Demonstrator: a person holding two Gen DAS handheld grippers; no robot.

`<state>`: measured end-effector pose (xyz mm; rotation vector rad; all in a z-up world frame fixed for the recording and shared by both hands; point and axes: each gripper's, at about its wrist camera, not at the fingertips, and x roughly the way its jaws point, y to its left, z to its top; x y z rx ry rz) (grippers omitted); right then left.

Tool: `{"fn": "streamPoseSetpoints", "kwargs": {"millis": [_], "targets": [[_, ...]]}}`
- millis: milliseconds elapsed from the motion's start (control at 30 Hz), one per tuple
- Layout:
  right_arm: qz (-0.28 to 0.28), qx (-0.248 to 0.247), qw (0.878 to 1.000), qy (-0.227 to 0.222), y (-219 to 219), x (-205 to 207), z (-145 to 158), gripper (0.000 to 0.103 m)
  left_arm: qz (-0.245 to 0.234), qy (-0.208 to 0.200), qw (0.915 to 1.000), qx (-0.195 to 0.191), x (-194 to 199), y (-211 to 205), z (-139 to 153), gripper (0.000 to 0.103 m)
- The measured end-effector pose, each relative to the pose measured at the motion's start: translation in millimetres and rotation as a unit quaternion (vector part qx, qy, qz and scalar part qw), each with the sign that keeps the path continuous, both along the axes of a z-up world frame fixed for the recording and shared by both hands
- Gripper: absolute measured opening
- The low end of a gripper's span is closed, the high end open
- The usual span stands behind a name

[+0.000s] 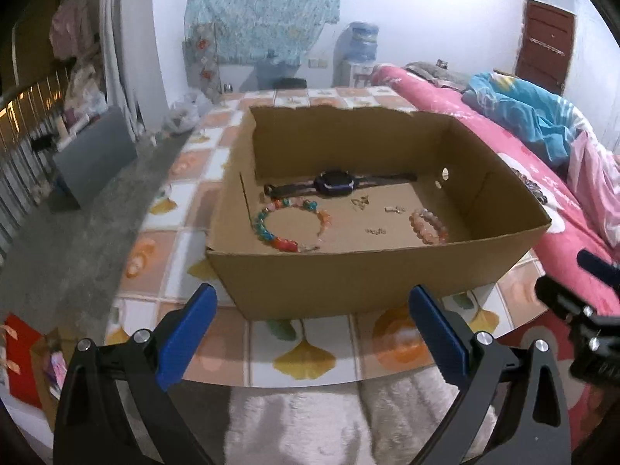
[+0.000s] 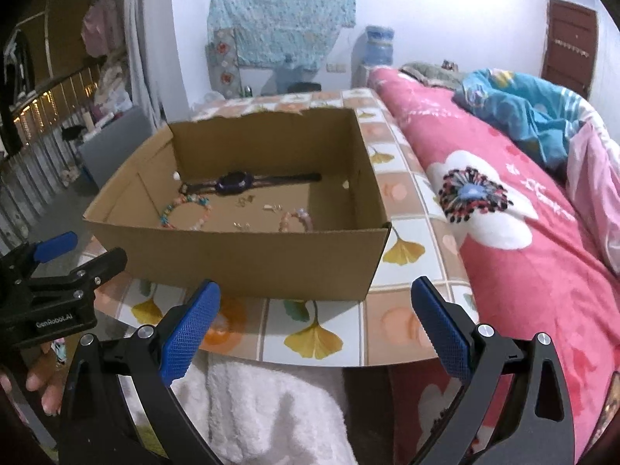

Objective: Organize jewelry

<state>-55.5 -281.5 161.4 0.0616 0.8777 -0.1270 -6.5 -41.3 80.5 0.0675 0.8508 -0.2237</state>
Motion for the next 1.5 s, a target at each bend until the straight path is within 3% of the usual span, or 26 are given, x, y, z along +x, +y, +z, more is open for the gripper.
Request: {"fn": "streamPoseSetpoints", "kwargs": {"millis": [200,600,1500], "targets": [[-0.002,0.012,1.0,0.02,3,12,-7,0.095,0.004,0.018,0.9993,0.031,7,-12,-7,0.097],[-0.003,0.013,1.0,0.027,14,25,-14,0.095,0.012,0.024,0.9984,0.049,8,-18,-6,0.097],[0.004,0.014,0.999,0.035,15,24,-19,0.095,0.019,0.039,0.9983,0.04,11,-14,-6,0.097]]}}
